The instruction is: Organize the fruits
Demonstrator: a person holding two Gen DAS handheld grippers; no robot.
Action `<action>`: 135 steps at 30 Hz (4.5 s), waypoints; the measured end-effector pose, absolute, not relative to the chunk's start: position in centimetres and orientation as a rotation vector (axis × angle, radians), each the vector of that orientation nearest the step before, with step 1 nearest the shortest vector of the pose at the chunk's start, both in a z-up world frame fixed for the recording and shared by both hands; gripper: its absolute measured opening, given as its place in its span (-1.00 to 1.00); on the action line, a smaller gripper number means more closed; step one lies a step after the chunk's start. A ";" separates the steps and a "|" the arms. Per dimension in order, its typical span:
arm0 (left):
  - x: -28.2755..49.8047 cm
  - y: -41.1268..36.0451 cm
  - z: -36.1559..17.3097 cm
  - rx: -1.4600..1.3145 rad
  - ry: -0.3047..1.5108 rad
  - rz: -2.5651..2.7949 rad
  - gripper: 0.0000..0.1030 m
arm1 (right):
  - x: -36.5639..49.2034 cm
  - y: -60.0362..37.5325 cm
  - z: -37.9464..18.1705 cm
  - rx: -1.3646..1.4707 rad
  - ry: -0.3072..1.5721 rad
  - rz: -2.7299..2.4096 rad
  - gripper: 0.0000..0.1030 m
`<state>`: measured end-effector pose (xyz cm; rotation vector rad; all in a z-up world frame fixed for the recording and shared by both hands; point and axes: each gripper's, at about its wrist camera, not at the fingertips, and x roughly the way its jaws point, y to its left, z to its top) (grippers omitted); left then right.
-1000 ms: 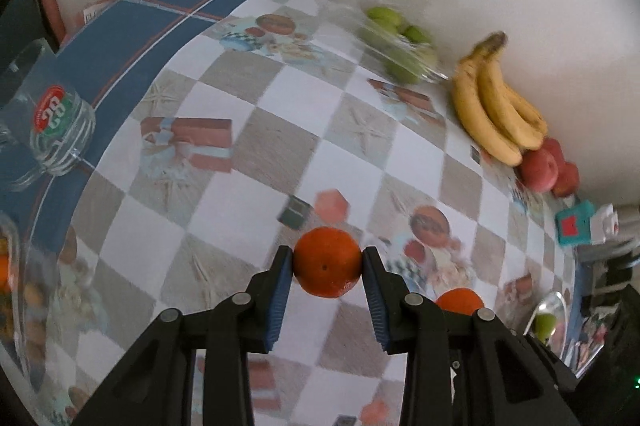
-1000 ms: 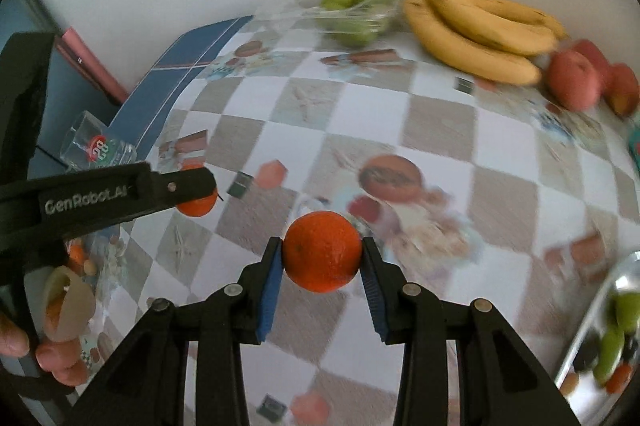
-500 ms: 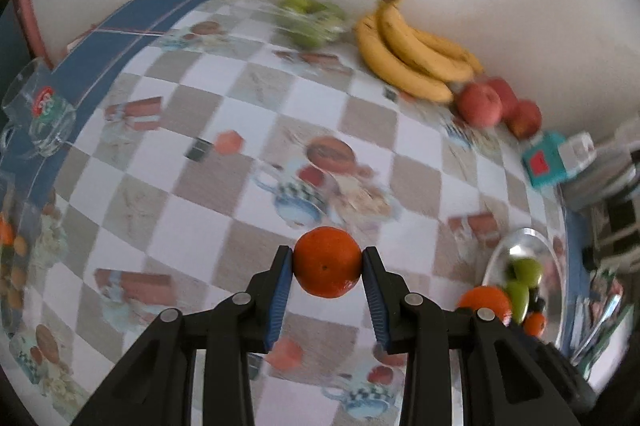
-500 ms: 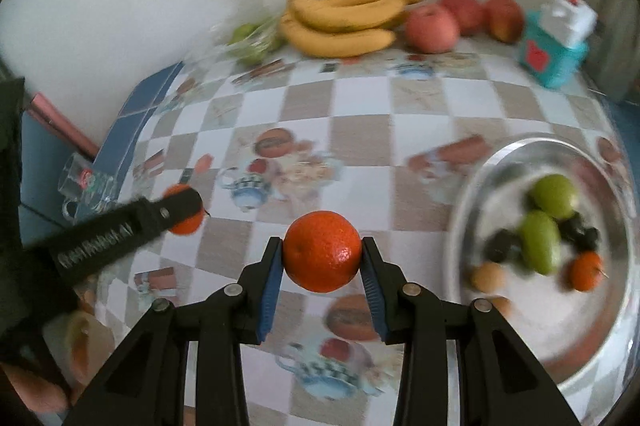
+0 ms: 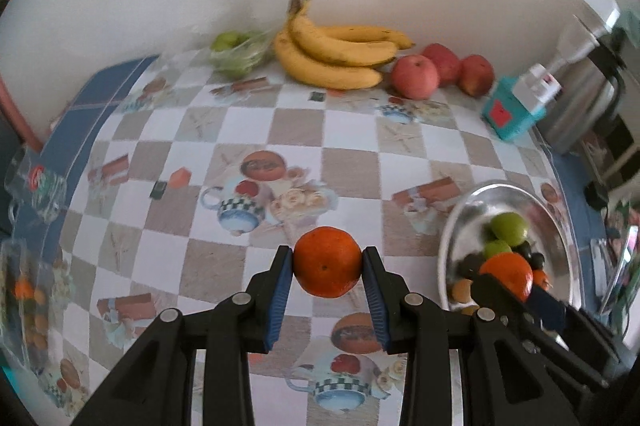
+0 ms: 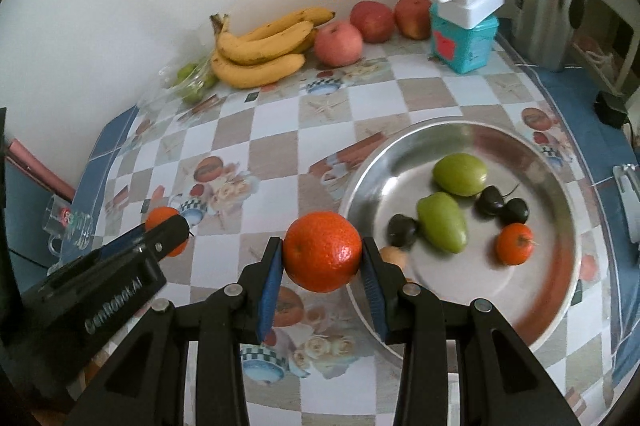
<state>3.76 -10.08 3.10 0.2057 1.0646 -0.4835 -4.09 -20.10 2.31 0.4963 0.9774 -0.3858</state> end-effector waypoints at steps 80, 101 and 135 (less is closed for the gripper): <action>-5.5 -22.1 -2.4 0.460 1.244 -0.823 -0.22 | -10.8 -30.0 -3.1 0.767 1.109 -0.570 -0.20; -3.4 -20.5 -1.6 0.406 1.225 -0.753 -0.13 | -11.2 -30.2 -2.5 0.770 1.079 -0.590 -0.18; 3.3 -13.5 -2.4 0.311 1.221 -0.385 0.65 | -9.5 -28.4 -1.6 0.674 1.089 -0.560 0.02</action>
